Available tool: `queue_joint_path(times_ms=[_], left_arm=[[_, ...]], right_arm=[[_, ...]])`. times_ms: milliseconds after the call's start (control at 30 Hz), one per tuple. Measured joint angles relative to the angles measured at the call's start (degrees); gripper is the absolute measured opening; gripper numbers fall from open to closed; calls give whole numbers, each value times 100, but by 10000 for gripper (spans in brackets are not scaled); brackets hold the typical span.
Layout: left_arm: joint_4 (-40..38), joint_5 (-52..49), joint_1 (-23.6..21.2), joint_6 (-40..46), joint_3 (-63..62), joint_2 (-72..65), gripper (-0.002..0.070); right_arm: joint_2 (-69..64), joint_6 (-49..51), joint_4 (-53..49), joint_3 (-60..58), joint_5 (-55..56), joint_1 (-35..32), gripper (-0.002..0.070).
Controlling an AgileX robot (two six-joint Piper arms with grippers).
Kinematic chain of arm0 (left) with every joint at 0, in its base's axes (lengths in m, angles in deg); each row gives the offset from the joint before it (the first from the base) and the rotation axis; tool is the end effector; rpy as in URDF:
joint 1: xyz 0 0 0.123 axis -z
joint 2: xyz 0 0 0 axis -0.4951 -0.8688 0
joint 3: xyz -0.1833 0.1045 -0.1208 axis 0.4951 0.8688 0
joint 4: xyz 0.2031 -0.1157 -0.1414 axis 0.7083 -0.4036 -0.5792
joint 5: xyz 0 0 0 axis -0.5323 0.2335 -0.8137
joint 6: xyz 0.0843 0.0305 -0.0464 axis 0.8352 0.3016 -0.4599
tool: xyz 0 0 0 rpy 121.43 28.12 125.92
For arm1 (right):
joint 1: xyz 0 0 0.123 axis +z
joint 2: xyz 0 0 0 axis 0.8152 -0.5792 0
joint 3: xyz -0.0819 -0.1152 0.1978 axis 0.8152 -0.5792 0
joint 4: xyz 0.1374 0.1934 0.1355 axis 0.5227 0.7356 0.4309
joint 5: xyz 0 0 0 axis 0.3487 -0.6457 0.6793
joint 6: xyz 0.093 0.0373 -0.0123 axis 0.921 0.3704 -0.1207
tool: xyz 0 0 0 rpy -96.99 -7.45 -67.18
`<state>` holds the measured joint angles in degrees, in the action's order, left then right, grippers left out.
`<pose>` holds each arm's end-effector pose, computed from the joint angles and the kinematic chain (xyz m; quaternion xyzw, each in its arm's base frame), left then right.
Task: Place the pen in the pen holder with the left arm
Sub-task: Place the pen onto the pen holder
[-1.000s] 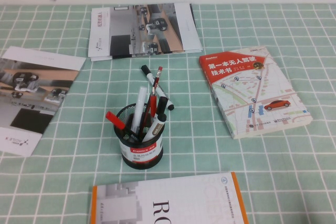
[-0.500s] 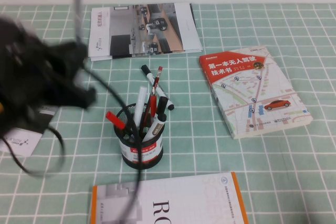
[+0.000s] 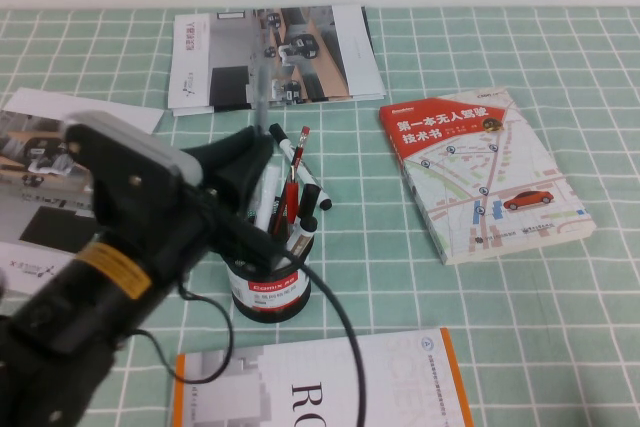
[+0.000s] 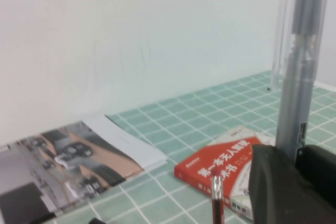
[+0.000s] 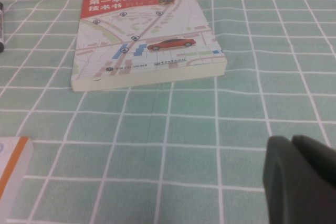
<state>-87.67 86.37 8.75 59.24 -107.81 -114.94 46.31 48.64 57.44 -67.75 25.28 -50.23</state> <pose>0.2318 -0.1820 0.1981 0.2413 0.6564 -0.2144 0.6819 0.1259 0.0149 0.1692 -0.0292 0.7972 0.0561 0.6004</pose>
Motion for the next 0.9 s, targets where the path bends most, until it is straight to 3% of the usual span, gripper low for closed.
queue_joint_path(times_ms=[300, 900], left_arm=[[-40, 867, 0, -399, 0, -1011, 49], [-161, 1146, 0, -562, 155, -1454, 49]], right_arm=[[0, 0, 0, 0, 0, 0, -20], [0, 0, 0, 0, 0, 0, -20]])
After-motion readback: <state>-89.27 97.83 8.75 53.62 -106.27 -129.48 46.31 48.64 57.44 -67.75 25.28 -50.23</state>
